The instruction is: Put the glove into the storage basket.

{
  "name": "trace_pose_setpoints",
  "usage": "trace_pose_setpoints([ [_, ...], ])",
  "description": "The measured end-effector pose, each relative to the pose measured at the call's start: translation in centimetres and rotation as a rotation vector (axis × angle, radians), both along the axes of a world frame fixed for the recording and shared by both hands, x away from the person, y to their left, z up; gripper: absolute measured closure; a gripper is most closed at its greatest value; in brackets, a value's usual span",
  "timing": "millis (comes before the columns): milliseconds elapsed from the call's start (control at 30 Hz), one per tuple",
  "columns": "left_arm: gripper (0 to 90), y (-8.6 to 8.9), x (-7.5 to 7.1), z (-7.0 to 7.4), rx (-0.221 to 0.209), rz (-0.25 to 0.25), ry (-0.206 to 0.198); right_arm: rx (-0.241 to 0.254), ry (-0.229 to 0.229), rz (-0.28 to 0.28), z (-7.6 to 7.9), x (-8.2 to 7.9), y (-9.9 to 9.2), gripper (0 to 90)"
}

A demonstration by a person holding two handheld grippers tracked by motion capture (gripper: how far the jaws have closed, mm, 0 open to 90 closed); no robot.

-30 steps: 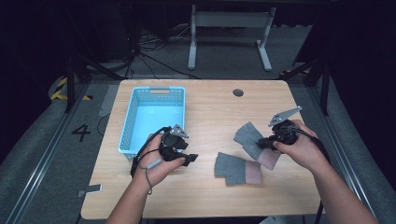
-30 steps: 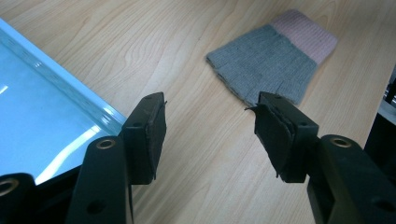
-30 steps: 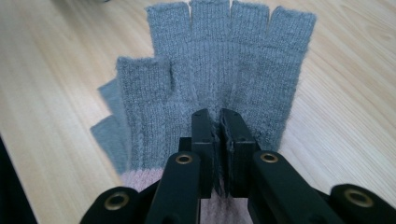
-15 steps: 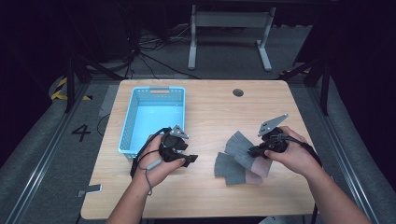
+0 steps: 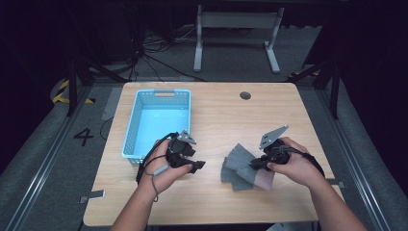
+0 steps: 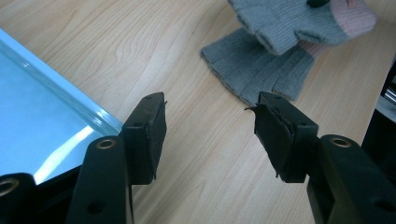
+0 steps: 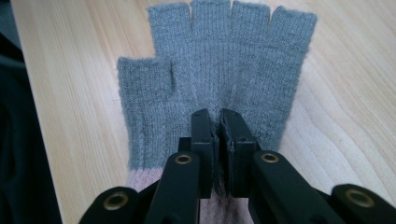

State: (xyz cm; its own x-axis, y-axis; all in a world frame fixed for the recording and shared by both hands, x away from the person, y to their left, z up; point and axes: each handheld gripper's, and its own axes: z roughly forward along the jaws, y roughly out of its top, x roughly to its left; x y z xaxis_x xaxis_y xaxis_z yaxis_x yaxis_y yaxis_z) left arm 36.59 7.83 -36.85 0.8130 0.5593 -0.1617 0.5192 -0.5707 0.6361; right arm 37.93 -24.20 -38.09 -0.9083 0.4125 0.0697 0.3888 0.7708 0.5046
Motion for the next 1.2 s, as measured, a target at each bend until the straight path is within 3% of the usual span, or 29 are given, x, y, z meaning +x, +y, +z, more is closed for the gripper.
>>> trace_pose_setpoints([
  [300,44.6,-0.1,0.0,-0.1,0.004,-0.005,0.003,-0.048,0.007,0.031,-1.0,0.0,0.9,84.9],
  [733,44.4,-0.6,0.0,-0.4,0.012,-0.02,0.005,-0.07,0.025,0.04,-2.6,0.2,1.1,83.0],
  [1000,44.5,-1.0,0.0,-0.5,0.017,-0.032,0.011,-0.022,-0.008,0.014,-2.1,-0.1,0.7,70.4],
  [1200,44.6,-1.5,-0.3,-0.7,0.024,-0.043,0.017,0.006,-0.046,-0.038,-1.0,-0.7,-0.8,70.9],
])
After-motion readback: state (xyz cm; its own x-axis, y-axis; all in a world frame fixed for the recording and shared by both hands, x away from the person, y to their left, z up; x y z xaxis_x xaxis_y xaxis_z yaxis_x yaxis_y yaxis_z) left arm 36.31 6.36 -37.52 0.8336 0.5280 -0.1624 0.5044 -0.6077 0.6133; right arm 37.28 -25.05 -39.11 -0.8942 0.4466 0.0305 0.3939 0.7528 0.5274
